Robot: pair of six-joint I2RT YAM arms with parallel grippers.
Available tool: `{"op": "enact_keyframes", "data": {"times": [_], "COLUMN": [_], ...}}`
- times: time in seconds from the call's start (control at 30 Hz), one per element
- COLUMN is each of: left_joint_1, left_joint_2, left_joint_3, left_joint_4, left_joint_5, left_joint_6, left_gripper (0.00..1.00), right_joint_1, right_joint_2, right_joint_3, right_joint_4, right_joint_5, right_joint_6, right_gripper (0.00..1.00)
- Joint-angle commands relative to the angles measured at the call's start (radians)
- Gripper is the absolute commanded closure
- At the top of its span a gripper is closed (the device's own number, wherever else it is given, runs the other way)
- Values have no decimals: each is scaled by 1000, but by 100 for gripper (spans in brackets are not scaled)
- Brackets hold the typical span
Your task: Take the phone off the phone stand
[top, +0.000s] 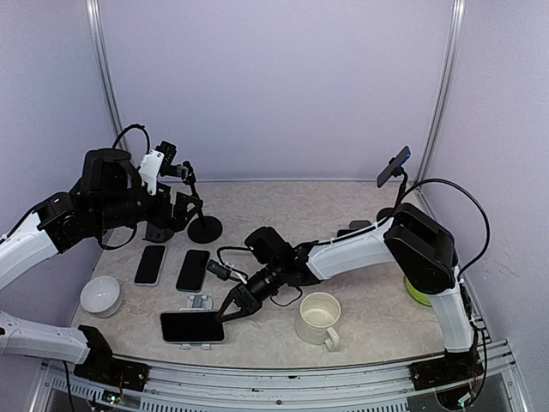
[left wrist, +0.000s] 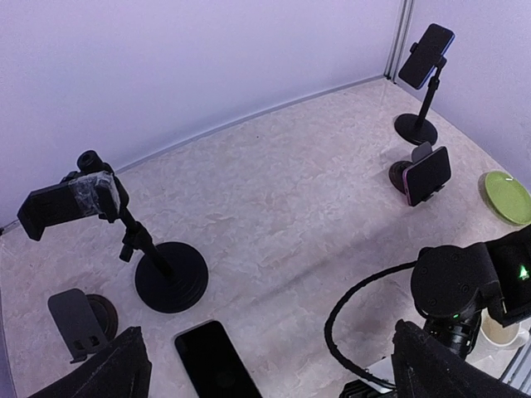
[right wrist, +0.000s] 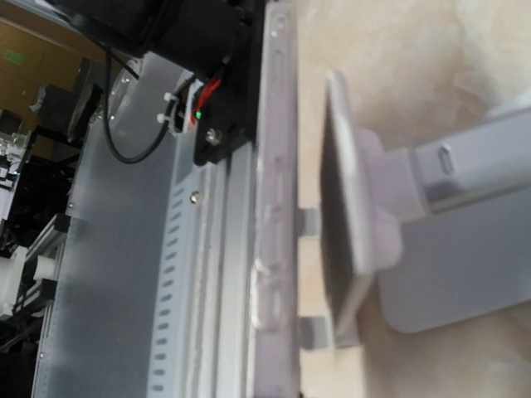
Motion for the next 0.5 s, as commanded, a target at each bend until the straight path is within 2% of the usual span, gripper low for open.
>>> {"op": "enact_keyframes", "data": {"times": [0.0,0.2,0.47], "left_joint_1": [-10,-48,-167], "left_joint_2": [11,28,59], "left_joint_3": [61,104,124], "left_joint_4": [-53,-113,-163], "left_joint_5": [-5,-20,-82], "left_joint_6": [24,58,120], "left_gripper": [1,1,1], "right_joint_1": [5,-5,-61], "right_joint_2": [-87,-137,-248], "right_joint_3": [-1,-46,-173], "right_joint_4": [23,30,60], "right_joint_5": [-40,-73,-104], "right_joint_6": [1,10,67], "right_gripper": [100,100,100]}}
